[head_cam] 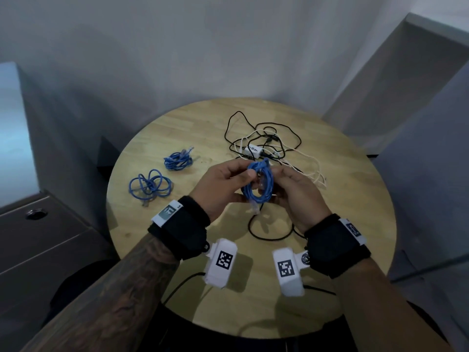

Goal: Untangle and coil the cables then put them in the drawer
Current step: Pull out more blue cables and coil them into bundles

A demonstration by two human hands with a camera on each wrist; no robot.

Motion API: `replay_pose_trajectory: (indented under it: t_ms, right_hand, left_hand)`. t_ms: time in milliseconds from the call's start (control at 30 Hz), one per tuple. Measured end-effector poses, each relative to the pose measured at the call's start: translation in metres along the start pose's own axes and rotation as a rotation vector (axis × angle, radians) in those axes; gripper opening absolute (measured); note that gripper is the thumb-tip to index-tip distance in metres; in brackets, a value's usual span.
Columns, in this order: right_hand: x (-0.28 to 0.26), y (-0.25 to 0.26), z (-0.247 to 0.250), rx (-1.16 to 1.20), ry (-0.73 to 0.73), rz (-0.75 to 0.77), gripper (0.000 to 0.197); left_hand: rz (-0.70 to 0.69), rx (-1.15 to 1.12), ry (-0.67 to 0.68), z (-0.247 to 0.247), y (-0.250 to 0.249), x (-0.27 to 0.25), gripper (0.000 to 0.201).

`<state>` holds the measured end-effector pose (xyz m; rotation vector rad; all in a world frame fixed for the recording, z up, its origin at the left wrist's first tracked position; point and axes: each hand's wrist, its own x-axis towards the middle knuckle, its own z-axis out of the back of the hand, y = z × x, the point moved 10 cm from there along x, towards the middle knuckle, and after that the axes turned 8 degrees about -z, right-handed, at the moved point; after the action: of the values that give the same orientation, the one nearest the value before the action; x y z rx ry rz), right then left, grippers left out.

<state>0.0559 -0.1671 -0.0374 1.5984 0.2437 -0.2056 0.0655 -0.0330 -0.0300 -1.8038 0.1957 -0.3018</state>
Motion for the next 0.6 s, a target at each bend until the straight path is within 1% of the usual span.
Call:
replay_pose_trajectory:
  t_ms: [33, 67, 167, 233, 333, 400, 433, 533, 600]
  right_hand:
    - [0.0, -0.002, -0.002, 0.048, 0.012, -0.036, 0.025]
    - [0.0, -0.004, -0.003, 0.049, 0.024, -0.05, 0.026]
    - [-0.001, -0.004, -0.007, -0.1, 0.07, -0.035, 0.024]
    - [-0.003, -0.005, -0.012, -0.124, 0.104, -0.067, 0.027]
    - [-0.004, -0.01, -0.014, -0.071, 0.106, -0.134, 0.029]
    - [-0.005, -0.014, -0.017, -0.065, 0.117, -0.156, 0.035]
    - [-0.006, -0.015, -0.02, -0.099, 0.145, -0.153, 0.037]
    - [-0.012, -0.008, -0.029, -0.237, 0.203, -0.079, 0.013]
    - [-0.01, -0.001, -0.024, -0.303, 0.148, -0.011, 0.011]
  left_hand:
    - [-0.009, 0.041, -0.021, 0.002, -0.001, 0.0, 0.02]
    - [-0.015, 0.068, -0.035, 0.003, -0.001, 0.0, 0.019]
    - [-0.051, 0.205, -0.026, 0.003, -0.003, 0.001, 0.018]
    - [-0.113, 0.361, 0.027, 0.001, -0.009, 0.002, 0.023]
    - [-0.172, 0.478, 0.172, -0.011, -0.013, 0.003, 0.037]
    - [-0.225, 0.597, 0.218, -0.016, -0.014, 0.004, 0.038]
    - [-0.261, 0.659, 0.208, -0.016, -0.016, 0.005, 0.036]
    - [-0.361, 0.714, 0.125, -0.011, -0.021, 0.005, 0.03]
    - [-0.404, 0.729, 0.047, -0.004, -0.026, 0.006, 0.025]
